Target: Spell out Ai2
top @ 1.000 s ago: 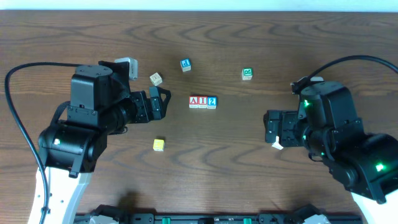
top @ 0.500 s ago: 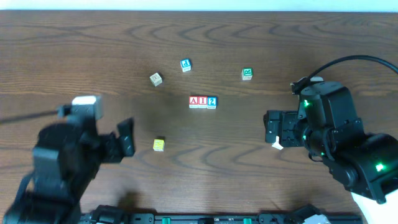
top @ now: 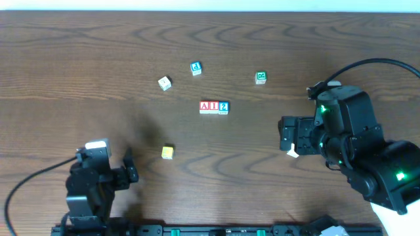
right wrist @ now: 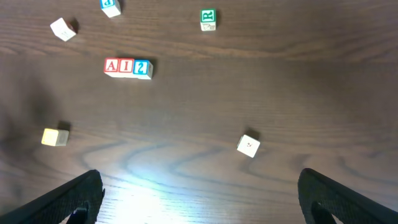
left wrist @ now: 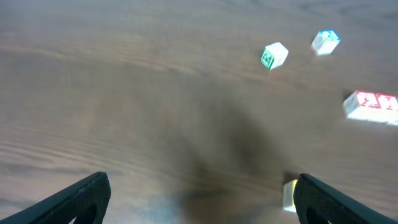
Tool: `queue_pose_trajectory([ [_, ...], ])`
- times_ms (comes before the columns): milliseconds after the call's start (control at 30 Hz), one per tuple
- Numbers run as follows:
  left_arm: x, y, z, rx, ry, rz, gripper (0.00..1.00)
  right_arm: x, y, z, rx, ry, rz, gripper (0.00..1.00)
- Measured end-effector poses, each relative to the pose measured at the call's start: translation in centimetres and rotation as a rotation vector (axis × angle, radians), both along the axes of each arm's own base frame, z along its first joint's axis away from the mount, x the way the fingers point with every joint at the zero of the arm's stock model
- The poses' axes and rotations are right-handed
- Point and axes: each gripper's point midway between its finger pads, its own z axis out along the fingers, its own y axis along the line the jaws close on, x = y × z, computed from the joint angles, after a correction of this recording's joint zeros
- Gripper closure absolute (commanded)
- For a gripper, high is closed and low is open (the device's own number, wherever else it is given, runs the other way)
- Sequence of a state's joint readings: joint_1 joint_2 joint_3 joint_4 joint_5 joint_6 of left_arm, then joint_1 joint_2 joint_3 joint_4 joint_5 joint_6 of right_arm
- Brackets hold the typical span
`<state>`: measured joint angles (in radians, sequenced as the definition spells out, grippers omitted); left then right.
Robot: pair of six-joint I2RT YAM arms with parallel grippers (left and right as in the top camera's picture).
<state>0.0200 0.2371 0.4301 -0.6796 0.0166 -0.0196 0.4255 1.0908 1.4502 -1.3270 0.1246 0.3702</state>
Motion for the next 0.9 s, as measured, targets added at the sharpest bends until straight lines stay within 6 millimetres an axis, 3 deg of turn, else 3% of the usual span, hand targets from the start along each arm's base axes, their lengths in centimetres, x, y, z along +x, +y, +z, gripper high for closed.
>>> queue_pose_trajectory([
  [167, -0.4, -0.1, -2.9, -0.001, -0.012, -0.003, 0.05, 0.0, 0.0, 0.0, 0.000, 0.000, 0.000, 0.01],
  [300, -0.5, -0.1, -4.2, -0.001, -0.021, -0.003, 0.05, 0.0, 0.0, 0.0, 0.000, 0.001, 0.000, 0.01],
  [667, -0.6, -0.1, -7.1, -0.003, 0.016, -0.003, 0.04, 0.0, 0.0, 0.0, 0.000, 0.000, 0.000, 0.01],
  [900, -0.7, 0.1, -7.3, 0.001, 0.023, 0.003, 0.05, 0.0, 0.0, 0.0, 0.000, 0.000, 0.000, 0.01],
])
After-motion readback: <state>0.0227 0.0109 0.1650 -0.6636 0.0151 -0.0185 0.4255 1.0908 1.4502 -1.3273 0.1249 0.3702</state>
